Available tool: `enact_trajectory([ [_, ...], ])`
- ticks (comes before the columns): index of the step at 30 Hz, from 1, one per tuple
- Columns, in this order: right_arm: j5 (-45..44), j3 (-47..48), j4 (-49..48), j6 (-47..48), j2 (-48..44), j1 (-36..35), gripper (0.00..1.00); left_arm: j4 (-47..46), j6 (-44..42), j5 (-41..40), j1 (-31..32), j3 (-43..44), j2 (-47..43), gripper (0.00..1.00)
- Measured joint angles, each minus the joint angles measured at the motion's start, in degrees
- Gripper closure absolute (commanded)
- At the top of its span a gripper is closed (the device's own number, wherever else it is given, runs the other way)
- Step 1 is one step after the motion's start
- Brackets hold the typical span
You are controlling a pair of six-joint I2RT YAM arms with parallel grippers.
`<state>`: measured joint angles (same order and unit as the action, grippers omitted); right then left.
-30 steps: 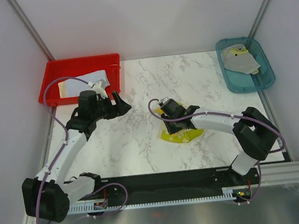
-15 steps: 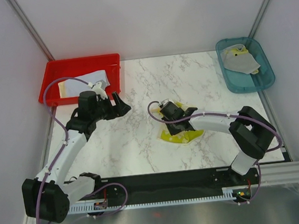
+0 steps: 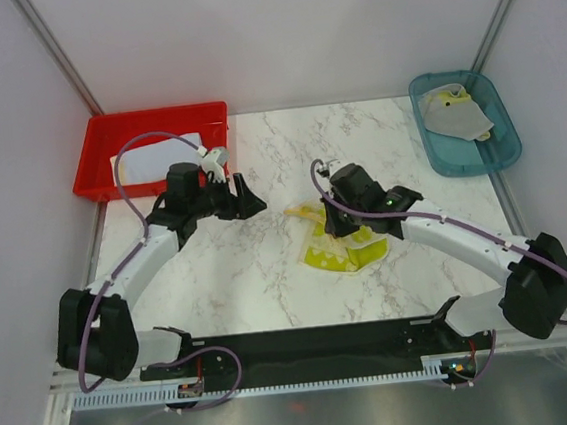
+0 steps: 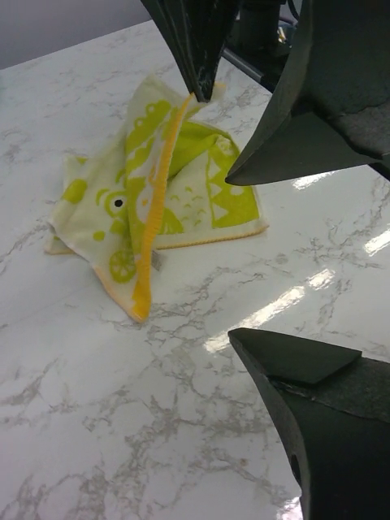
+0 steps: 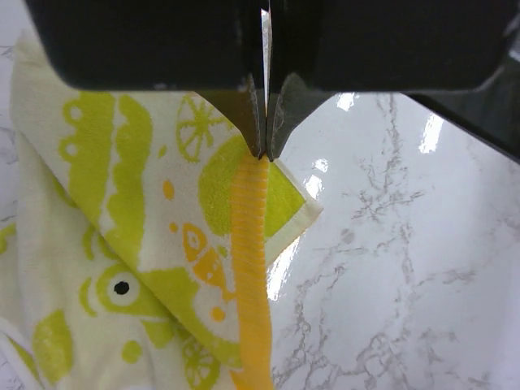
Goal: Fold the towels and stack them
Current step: Flatten out the crumpled towel
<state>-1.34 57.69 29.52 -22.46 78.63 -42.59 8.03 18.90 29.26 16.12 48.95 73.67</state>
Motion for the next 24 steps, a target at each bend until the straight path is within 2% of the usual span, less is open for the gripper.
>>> enact_trajectory([
  [6, 7.2, 2.0, 1.2, 1.6, -1.9, 10.2, 1.00, -9.8, -5.4, 5.9, 1.2, 2.0, 12.1, 0.24],
  [10, 12.0, 2.4, 2.0, 2.9, -0.5, 16.2, 1.00, -10.8, -9.1, 8.7, 1.2, 7.0, 20.9, 0.25],
  [15, 17.0, 4.4, 2.3, 4.2, 3.1, 22.1, 1.00, -5.5, -16.2, 10.4, 2.5, 18.9, 30.1, 0.25],
  [24, 23.1, 5.6, 2.2, 4.9, 6.1, 28.7, 1.00, 9.9, -32.7, 11.5, 4.7, 30.8, 34.4, 0.25],
])
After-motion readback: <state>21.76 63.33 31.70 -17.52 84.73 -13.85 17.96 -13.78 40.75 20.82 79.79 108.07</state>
